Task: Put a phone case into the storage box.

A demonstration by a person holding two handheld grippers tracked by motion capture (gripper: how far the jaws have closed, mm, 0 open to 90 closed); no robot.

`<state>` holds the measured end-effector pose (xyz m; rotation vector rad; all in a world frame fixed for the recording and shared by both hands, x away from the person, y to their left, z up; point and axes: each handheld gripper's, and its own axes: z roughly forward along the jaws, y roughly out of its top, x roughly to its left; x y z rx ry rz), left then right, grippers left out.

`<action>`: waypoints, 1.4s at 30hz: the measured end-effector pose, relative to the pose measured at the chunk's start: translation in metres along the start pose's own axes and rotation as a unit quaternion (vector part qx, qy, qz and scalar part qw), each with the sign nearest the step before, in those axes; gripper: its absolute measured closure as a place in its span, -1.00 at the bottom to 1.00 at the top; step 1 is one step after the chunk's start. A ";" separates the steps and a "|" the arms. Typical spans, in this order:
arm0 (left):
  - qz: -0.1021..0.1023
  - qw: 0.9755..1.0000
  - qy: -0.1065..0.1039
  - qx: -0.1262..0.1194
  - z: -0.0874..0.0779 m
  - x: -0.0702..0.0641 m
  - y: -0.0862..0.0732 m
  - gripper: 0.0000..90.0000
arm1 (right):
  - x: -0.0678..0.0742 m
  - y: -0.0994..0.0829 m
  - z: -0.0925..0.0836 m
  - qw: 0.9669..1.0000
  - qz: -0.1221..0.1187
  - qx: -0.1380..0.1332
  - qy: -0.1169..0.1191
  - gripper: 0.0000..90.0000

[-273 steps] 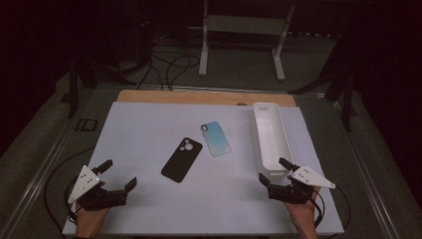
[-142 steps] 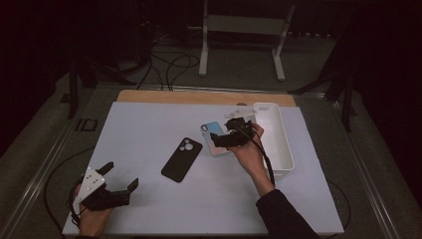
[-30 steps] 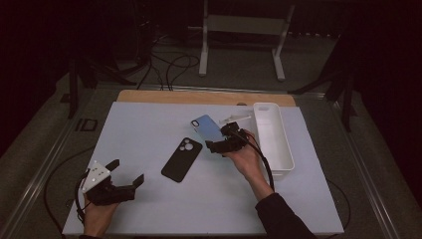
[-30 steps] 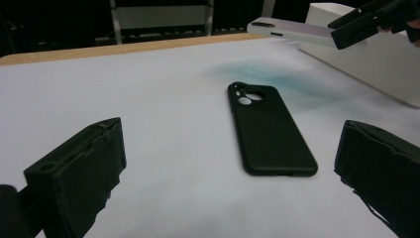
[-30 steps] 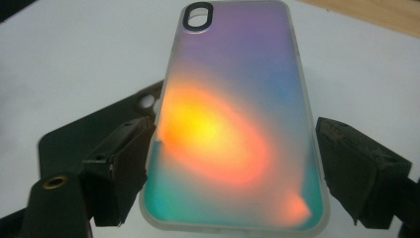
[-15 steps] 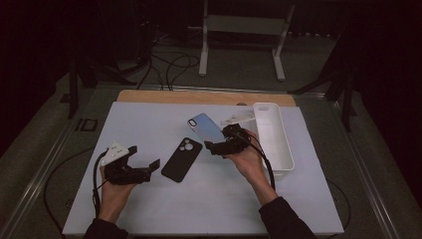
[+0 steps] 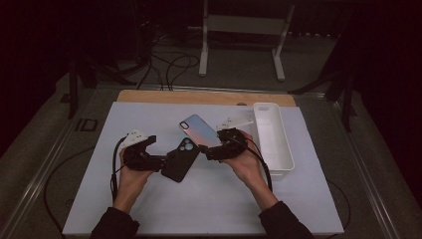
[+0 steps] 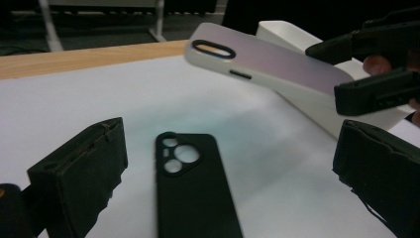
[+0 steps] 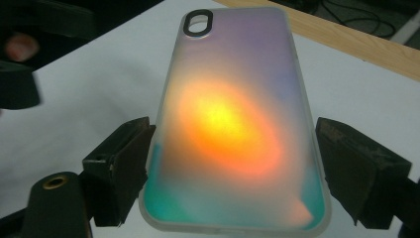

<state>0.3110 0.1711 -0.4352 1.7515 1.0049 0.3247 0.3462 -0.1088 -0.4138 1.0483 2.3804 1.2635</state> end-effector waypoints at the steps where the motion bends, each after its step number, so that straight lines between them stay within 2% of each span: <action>1: 0.000 1.000 -0.003 0.002 0.002 0.000 0.001 -0.97 | 0.001 0.000 0.000 1.000 -0.002 -0.003 0.003 -0.62; 16: -0.044 0.998 -0.045 -0.014 0.010 -0.001 0.010 -0.80 | 0.028 0.001 -0.001 0.998 -0.036 -0.023 0.035 -0.62; 24: -0.051 0.996 -0.072 -0.013 0.016 -0.008 0.012 -0.65 | 0.036 0.000 0.000 0.997 -0.040 -0.040 0.046 -0.63; 28: -0.057 0.995 -0.080 -0.011 0.018 -0.013 0.014 -0.38 | 0.039 -0.001 0.001 0.997 -0.044 -0.043 0.045 -0.63; 29: -0.060 0.994 -0.086 -0.011 0.018 -0.013 0.014 -0.20 | 0.040 -0.002 0.001 0.997 -0.040 -0.046 0.043 -0.63; 30: -0.060 0.994 -0.092 -0.012 0.019 -0.014 0.014 -0.20 | 0.040 -0.002 0.001 0.997 -0.040 -0.046 0.043 -0.63; 35: -0.050 0.993 -0.109 -0.008 0.021 -0.021 0.014 0.22 | 0.042 -0.004 0.004 0.997 -0.034 -0.049 0.039 -0.63; 42: -0.039 0.993 -0.111 -0.007 0.021 -0.024 0.015 0.68 | 0.050 -0.006 0.012 0.997 -0.033 -0.054 0.032 -0.63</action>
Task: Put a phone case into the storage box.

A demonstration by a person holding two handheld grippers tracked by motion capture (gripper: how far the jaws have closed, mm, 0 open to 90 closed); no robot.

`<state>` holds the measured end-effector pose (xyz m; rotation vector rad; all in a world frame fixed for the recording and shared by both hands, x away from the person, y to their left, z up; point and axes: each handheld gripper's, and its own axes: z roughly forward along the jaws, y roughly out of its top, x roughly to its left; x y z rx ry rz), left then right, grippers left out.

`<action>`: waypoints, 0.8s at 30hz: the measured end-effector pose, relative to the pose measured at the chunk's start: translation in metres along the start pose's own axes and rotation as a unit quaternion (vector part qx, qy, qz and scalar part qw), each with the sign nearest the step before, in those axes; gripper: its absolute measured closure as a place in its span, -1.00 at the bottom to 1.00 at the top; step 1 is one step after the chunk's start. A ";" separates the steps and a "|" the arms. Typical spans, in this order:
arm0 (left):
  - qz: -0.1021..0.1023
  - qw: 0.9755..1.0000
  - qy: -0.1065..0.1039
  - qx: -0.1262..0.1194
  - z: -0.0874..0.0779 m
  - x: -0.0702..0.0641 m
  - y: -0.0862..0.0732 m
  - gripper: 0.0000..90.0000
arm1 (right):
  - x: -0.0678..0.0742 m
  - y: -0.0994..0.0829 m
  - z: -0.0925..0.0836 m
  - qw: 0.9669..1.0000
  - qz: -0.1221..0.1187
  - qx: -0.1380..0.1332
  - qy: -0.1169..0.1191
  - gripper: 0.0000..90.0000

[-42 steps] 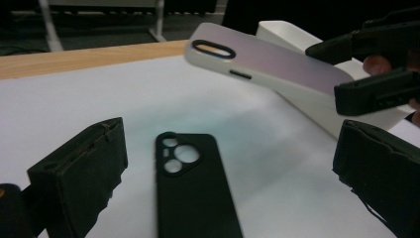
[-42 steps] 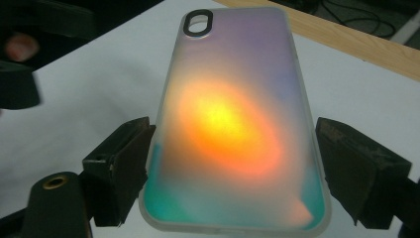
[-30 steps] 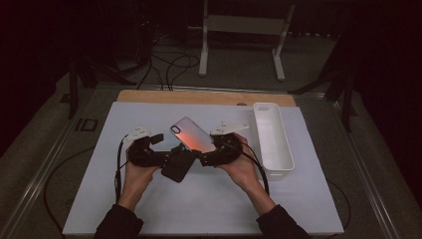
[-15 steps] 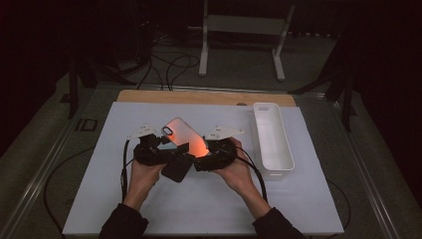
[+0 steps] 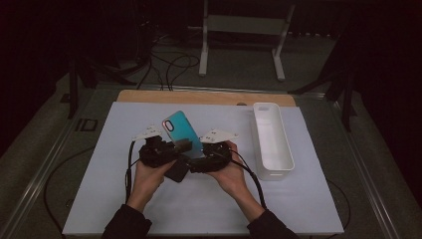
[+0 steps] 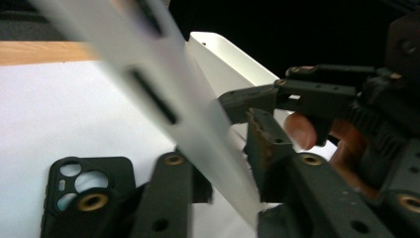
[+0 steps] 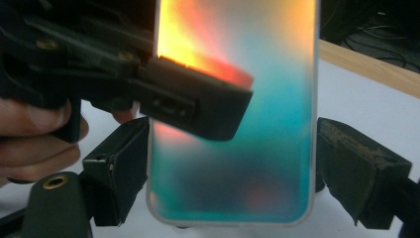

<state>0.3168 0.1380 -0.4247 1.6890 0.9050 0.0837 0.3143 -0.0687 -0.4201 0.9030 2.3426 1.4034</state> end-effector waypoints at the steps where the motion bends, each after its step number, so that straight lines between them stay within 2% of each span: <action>1: 0.003 1.000 0.002 0.004 0.000 -0.001 0.000 0.70 | 0.001 0.000 0.001 1.000 -0.001 0.000 -0.004 -0.63; 2: 0.004 1.000 0.001 0.006 0.001 -0.001 0.000 0.75 | 0.003 -0.001 0.002 1.000 -0.009 0.002 -0.013 -0.63; 6: 0.017 1.000 0.011 0.011 0.002 -0.003 -0.001 0.79 | 0.005 -0.001 0.004 1.000 -0.014 0.005 -0.023 -0.63; 9: 0.019 1.000 0.012 0.011 0.003 -0.004 -0.001 0.81 | 0.006 -0.001 0.006 0.999 -0.018 0.012 -0.028 -0.65; 13: 0.021 1.000 0.018 0.010 0.003 -0.004 -0.001 0.82 | 0.007 -0.003 0.008 0.998 -0.040 0.040 -0.016 -0.77; 14: 0.022 0.999 0.023 0.011 0.003 -0.004 -0.001 0.82 | 0.007 -0.004 0.008 0.998 -0.041 0.044 -0.017 -0.78; 16: 0.022 0.999 0.021 0.011 0.002 -0.004 -0.001 0.91 | 0.006 -0.005 0.007 0.998 -0.045 0.045 -0.018 -0.78; 24: 0.034 0.999 0.030 0.001 0.000 -0.005 -0.002 0.91 | -0.006 -0.006 -0.008 0.999 -0.022 0.036 -0.009 -0.78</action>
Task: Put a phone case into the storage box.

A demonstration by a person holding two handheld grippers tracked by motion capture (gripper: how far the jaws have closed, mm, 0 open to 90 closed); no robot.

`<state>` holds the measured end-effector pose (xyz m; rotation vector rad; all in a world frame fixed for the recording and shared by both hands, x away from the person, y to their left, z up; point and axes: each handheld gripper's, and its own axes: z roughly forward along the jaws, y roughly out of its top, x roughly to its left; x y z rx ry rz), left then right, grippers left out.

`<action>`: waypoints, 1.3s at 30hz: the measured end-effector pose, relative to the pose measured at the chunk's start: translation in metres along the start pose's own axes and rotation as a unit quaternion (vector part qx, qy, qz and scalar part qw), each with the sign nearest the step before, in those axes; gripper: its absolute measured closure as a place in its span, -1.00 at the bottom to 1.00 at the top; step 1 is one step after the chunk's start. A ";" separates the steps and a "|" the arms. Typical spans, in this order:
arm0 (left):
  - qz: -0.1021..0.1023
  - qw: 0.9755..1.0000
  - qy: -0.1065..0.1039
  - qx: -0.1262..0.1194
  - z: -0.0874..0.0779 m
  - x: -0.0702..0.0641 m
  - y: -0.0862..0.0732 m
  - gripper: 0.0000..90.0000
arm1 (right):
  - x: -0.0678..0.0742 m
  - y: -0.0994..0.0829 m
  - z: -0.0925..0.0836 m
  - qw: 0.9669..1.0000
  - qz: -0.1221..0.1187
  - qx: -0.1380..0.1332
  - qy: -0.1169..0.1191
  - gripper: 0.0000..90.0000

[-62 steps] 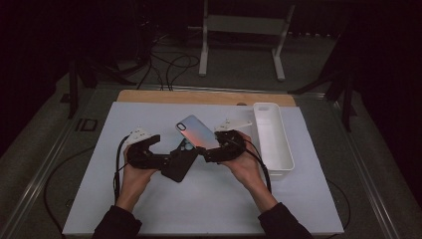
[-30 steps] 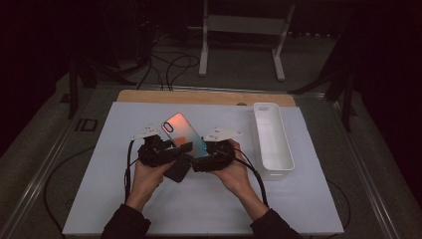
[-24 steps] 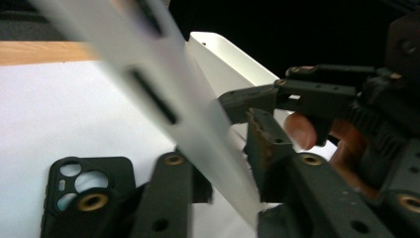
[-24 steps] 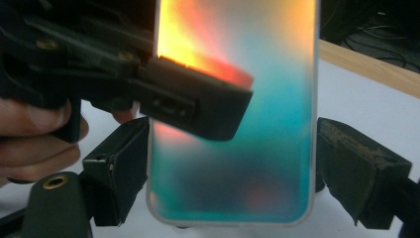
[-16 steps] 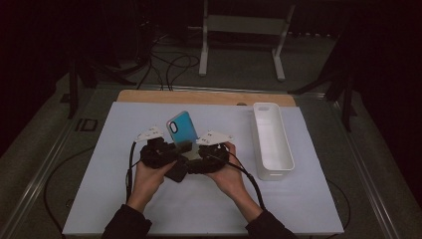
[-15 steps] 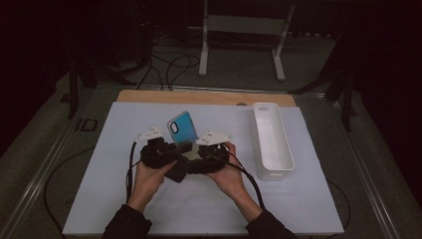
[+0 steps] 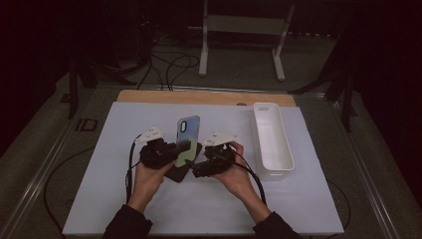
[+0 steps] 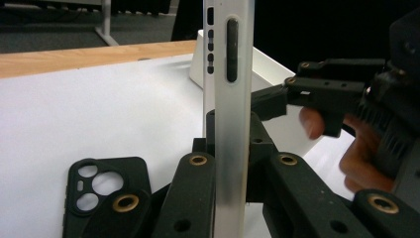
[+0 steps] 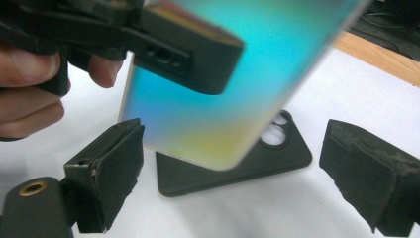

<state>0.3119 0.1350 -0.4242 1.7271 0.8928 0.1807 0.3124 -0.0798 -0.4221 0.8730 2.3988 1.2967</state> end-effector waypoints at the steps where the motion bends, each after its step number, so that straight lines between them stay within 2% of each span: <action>1: 0.001 1.000 0.002 -0.003 0.000 0.000 -0.001 0.91 | -0.002 0.000 -0.003 1.000 0.005 -0.005 0.002 -0.78; 8: 0.005 1.000 0.004 0.000 0.001 -0.001 -0.004 0.91 | -0.019 0.008 -0.017 0.998 0.049 -0.042 0.013 -0.79; 17: 0.022 1.000 0.008 0.002 0.003 -0.007 -0.006 0.91 | -0.018 0.025 -0.023 0.997 0.049 -0.066 0.017 -0.79; 21: 0.029 1.000 0.008 -0.001 0.004 -0.011 -0.007 0.91 | -0.018 0.032 -0.023 0.995 0.062 -0.080 0.023 -0.79; 25: 0.041 0.999 0.007 -0.001 0.004 -0.016 -0.008 0.91 | -0.017 0.038 -0.022 0.994 0.070 -0.085 0.025 -0.79; 32: 0.050 0.999 0.001 0.002 0.007 -0.022 -0.011 0.91 | -0.017 0.042 -0.019 0.991 0.092 -0.093 0.029 -0.75; 39: 0.045 0.999 -0.001 0.009 0.010 -0.023 -0.013 0.91 | -0.016 0.042 -0.018 0.990 0.105 -0.091 0.024 -0.68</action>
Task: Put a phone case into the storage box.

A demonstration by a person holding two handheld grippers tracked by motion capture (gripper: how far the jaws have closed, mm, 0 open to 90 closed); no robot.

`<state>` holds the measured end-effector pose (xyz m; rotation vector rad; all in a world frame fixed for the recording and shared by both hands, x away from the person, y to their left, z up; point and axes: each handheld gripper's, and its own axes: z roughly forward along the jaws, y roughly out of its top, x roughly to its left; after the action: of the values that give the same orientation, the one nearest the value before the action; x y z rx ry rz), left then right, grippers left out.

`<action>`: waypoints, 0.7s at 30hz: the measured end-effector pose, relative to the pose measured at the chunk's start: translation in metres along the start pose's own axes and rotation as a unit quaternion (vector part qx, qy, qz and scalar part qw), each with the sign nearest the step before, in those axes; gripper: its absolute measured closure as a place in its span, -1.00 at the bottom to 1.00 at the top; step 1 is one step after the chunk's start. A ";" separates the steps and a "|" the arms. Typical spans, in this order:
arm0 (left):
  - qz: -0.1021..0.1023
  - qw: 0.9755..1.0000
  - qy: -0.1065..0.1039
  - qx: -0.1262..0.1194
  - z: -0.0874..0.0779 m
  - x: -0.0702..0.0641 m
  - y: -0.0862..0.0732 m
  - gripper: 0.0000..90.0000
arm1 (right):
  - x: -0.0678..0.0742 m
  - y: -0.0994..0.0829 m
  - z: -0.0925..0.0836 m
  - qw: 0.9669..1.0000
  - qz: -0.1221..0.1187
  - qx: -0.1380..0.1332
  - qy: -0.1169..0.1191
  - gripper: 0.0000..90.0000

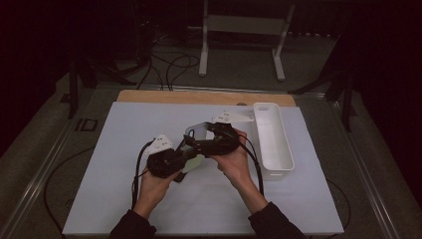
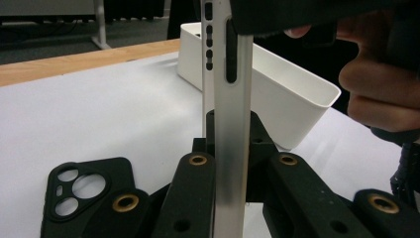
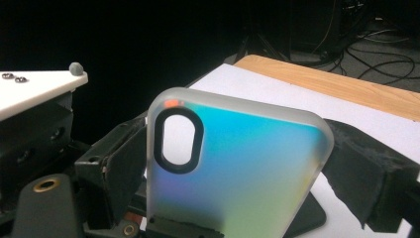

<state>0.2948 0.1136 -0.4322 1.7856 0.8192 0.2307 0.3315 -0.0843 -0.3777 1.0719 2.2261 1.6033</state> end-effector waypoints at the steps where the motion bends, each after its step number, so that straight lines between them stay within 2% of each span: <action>1: -0.001 1.000 0.001 0.003 0.001 0.000 0.000 0.90 | 0.002 0.000 0.000 1.000 -0.003 -0.001 -0.004 -0.67; 4: -0.002 1.000 0.003 0.006 0.004 -0.002 -0.001 0.90 | 0.004 0.000 0.001 1.000 -0.006 -0.004 -0.009 -0.67; 8: 0.000 1.000 0.007 0.008 0.004 -0.003 -0.001 0.90 | 0.010 -0.001 0.003 0.999 -0.033 0.000 -0.033 -0.68; 13: -0.003 1.000 0.008 0.007 0.004 -0.004 -0.001 0.90 | 0.010 -0.002 0.004 0.999 -0.026 -0.002 -0.035 -0.66; 18: 0.000 1.000 0.009 0.007 0.004 -0.004 -0.001 0.90 | 0.014 -0.002 0.002 0.998 -0.046 -0.011 -0.039 -0.65; 19: 0.001 1.000 0.006 0.009 0.004 -0.003 -0.001 0.88 | 0.015 -0.003 0.002 0.998 -0.047 -0.013 -0.038 -0.65; 21: 0.004 1.000 0.009 0.014 0.004 -0.002 -0.002 0.67 | 0.015 -0.003 0.002 0.998 -0.051 -0.013 -0.037 -0.64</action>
<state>0.2943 0.1090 -0.4351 1.8153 0.8314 0.2411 0.3205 -0.0736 -0.3773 0.9784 2.1692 1.5232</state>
